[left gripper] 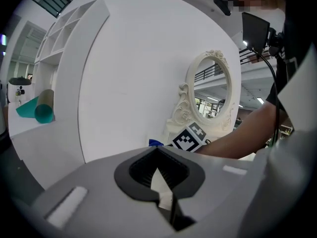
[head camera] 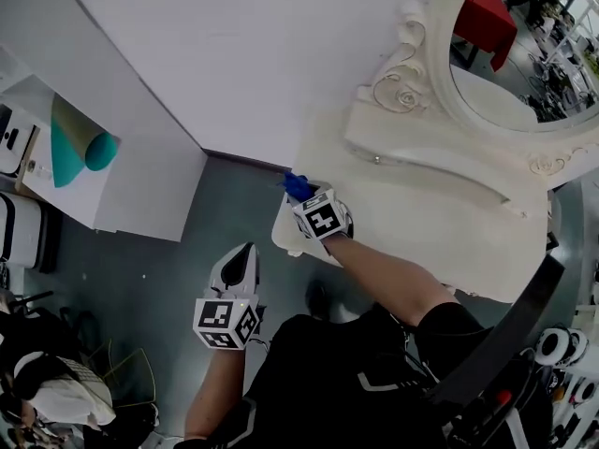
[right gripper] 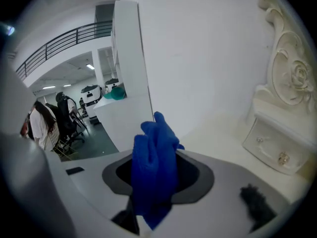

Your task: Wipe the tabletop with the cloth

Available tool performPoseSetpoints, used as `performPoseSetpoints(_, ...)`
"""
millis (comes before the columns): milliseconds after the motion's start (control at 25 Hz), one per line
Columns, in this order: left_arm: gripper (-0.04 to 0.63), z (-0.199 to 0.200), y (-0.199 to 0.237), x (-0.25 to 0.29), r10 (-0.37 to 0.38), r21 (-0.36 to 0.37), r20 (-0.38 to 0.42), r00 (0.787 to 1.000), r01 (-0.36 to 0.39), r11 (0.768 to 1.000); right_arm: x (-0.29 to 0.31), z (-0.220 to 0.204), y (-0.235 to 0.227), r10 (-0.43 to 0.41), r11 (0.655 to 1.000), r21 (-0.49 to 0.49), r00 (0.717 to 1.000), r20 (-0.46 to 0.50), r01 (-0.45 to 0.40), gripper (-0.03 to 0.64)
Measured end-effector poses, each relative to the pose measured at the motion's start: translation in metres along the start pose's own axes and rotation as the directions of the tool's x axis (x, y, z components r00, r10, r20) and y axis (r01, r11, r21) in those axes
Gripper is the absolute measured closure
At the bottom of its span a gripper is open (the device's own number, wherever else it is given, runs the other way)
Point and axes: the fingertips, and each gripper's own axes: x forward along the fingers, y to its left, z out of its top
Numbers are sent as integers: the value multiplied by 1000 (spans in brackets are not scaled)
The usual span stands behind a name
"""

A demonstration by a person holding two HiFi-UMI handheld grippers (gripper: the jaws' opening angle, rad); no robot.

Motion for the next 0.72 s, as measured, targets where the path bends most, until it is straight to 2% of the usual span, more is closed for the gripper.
performPoseSetpoints(240, 588, -2, 16, -1, 16, -5, -16, 1000, -16, 1000, 26, -13, 8, -2, 999, -51, 993, -119, -5, 458)
performPoseSetpoints(720, 588, 5, -21, 27, 9, -2, 0, 1000, -9, 1000, 0, -41, -12, 5, 998, -62, 993, -119, -13, 458)
